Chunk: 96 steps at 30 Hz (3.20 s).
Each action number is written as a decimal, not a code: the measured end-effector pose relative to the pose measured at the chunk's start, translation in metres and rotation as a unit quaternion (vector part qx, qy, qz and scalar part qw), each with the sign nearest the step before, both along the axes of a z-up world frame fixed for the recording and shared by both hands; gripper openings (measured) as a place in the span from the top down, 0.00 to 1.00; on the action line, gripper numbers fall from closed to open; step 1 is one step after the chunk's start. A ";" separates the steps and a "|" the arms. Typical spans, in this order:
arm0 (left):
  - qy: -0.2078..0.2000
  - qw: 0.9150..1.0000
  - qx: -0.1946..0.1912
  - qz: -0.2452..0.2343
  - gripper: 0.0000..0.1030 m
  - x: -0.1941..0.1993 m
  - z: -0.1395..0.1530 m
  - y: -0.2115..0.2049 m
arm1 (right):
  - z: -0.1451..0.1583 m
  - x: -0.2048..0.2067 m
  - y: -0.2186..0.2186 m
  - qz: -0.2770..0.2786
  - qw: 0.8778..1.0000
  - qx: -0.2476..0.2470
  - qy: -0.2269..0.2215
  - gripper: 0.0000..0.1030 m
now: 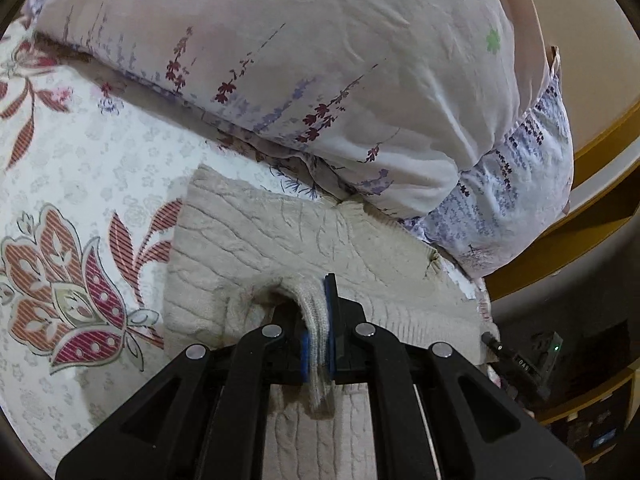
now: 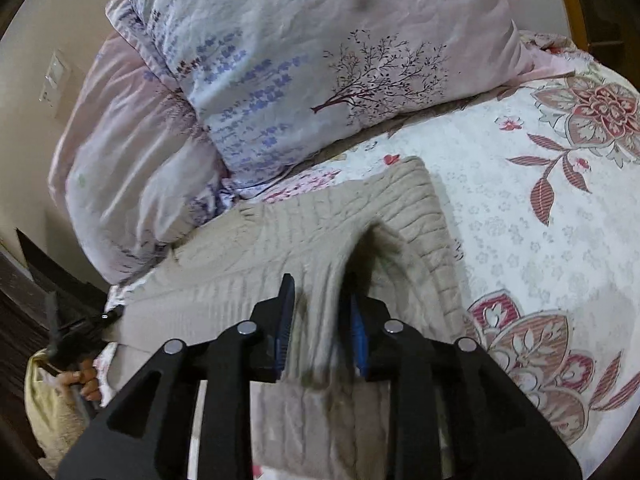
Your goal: Fold small clothes
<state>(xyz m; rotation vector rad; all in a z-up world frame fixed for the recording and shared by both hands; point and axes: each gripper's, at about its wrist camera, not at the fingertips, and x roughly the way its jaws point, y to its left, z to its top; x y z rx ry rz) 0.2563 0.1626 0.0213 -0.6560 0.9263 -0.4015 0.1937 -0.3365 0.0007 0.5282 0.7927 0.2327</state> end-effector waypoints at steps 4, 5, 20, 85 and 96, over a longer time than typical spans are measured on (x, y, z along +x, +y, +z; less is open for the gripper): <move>0.012 0.999 -0.035 0.002 0.95 0.004 -0.005 0.005 | 0.000 0.000 0.003 0.017 1.000 0.006 0.000 0.92; 0.014 0.999 -0.044 0.003 0.95 0.006 -0.006 0.005 | 0.000 0.002 0.002 0.012 1.000 0.011 -0.003 0.92; 0.072 0.965 -0.240 0.083 0.66 0.026 -0.037 0.031 | -0.010 0.071 -0.021 -0.063 0.990 0.127 0.009 0.44; -0.005 0.997 0.075 0.001 0.96 -0.080 -0.013 0.020 | -0.005 -0.061 0.008 -0.102 0.973 -0.205 0.012 0.91; -0.021 0.998 0.051 0.022 0.94 -0.089 -0.007 0.026 | 0.010 -0.054 0.007 -0.114 0.970 -0.213 0.013 0.67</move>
